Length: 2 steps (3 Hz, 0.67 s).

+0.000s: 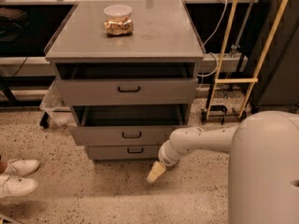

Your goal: Close middle drawer

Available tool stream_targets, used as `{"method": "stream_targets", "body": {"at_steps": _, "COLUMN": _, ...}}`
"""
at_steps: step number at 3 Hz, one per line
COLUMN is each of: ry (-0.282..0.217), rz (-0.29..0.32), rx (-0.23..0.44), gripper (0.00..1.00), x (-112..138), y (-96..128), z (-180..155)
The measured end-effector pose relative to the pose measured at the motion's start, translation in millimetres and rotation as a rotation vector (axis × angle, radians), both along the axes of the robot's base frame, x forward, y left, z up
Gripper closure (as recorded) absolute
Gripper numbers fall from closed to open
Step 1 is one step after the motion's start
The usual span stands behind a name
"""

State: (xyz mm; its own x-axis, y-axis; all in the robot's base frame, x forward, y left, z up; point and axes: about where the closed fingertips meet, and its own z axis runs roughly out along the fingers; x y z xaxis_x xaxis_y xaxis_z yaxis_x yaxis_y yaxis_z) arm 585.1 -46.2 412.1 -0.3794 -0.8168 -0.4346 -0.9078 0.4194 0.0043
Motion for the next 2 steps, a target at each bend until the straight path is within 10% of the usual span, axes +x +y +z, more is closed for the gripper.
{"method": "stream_targets", "body": {"at_steps": 2, "ry": -0.092, "rz": -0.103, "rx": 0.05, "gripper": 0.0, "x": 103, "y": 9, "z": -14}}
